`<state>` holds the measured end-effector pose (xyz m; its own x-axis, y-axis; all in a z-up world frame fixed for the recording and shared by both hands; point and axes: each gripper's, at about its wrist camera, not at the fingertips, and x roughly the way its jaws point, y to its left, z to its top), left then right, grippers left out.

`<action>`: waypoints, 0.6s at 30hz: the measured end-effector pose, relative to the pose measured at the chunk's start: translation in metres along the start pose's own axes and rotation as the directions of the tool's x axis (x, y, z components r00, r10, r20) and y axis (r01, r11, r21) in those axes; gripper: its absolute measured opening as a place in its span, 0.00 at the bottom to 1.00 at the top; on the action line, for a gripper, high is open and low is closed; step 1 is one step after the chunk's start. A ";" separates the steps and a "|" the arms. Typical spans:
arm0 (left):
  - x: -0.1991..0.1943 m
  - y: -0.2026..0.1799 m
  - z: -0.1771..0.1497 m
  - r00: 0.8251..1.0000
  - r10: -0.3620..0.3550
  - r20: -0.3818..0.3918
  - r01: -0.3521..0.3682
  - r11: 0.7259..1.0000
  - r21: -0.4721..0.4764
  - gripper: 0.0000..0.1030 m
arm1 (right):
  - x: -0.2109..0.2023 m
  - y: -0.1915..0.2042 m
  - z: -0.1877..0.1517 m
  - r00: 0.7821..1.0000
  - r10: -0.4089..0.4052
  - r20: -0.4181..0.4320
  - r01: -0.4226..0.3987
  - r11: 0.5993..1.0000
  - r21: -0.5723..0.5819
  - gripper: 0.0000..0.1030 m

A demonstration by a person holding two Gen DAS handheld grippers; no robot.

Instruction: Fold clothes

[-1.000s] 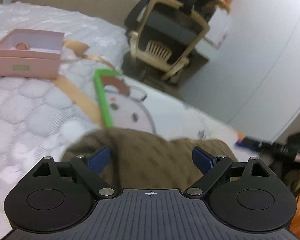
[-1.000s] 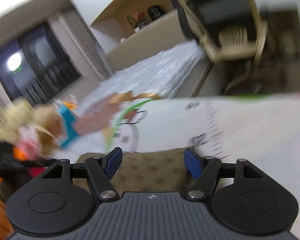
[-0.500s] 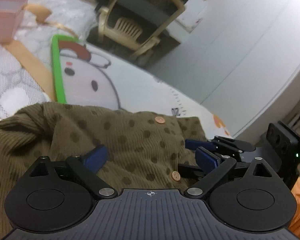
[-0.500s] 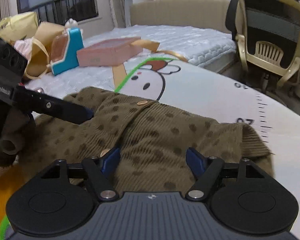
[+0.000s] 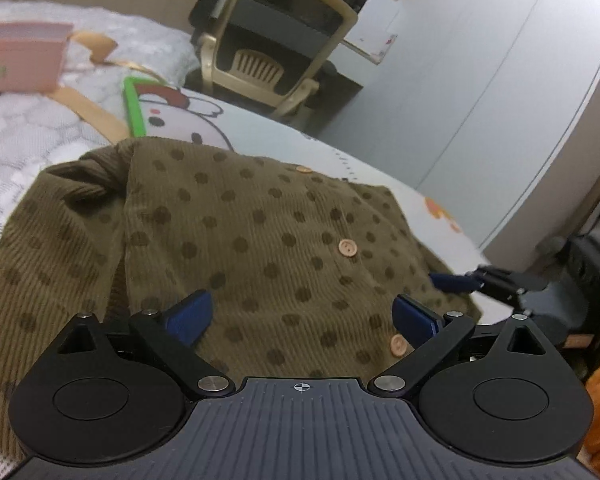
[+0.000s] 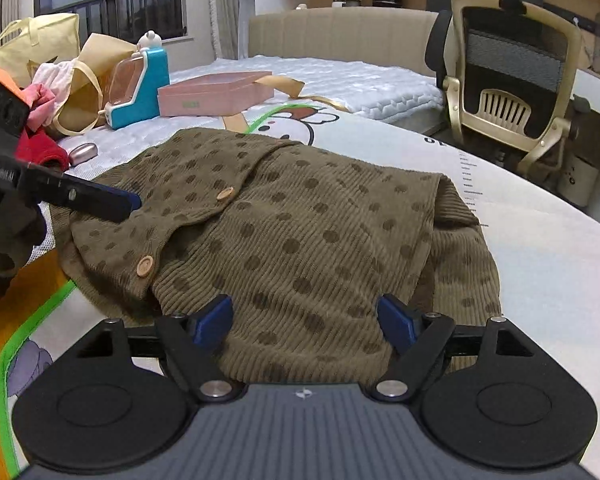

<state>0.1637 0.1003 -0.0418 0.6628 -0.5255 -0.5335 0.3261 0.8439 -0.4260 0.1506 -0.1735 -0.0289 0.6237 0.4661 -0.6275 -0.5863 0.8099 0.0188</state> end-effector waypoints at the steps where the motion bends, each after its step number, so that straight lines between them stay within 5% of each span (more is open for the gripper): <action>1: 0.000 -0.003 -0.003 1.000 0.017 -0.002 -0.017 1.000 0.024 0.97 | -0.001 0.000 -0.002 1.000 0.000 -0.002 0.000 1.000 -0.006 0.78; 12: -0.033 0.000 -0.015 1.000 0.019 -0.015 -0.019 0.999 -0.031 0.97 | -0.023 0.006 -0.010 1.000 -0.029 0.004 0.030 0.999 -0.031 0.79; 18: -0.051 -0.009 -0.005 0.996 0.028 0.080 -0.027 1.000 -0.013 0.98 | -0.030 0.031 -0.002 0.985 -0.135 0.107 0.154 0.969 -0.192 0.79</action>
<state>0.1234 0.1188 -0.0141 0.7231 -0.4915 -0.4853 0.2993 0.8562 -0.4211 0.1124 -0.1631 -0.0109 0.7491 0.3877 -0.5372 -0.5713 0.7885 -0.2276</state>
